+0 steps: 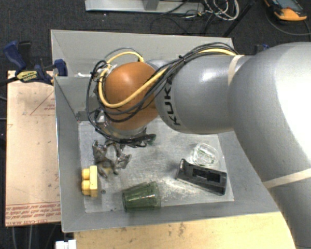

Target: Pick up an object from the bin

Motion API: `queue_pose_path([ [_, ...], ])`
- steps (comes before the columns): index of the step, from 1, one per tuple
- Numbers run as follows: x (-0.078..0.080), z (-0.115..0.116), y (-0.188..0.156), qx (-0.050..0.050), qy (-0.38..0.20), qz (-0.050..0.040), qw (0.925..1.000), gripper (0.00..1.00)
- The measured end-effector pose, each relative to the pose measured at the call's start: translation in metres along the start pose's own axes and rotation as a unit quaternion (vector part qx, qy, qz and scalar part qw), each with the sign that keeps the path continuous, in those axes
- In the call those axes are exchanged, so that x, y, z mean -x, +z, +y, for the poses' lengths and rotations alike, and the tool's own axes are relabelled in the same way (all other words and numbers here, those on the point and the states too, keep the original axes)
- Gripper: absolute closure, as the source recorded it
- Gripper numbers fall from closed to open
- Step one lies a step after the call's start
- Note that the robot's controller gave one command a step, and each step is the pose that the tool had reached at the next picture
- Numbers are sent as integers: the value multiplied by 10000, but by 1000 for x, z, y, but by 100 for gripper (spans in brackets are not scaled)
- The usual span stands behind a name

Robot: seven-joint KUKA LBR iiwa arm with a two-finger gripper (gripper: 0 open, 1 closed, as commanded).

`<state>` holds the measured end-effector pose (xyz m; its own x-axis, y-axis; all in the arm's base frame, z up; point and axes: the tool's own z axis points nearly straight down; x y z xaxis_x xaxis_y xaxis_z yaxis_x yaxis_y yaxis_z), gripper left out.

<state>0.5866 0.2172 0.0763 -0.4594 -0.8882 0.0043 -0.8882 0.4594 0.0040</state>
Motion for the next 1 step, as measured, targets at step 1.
queue_pose_path([
  [1,0,0,0,-1,0,-1,10000,100],
])
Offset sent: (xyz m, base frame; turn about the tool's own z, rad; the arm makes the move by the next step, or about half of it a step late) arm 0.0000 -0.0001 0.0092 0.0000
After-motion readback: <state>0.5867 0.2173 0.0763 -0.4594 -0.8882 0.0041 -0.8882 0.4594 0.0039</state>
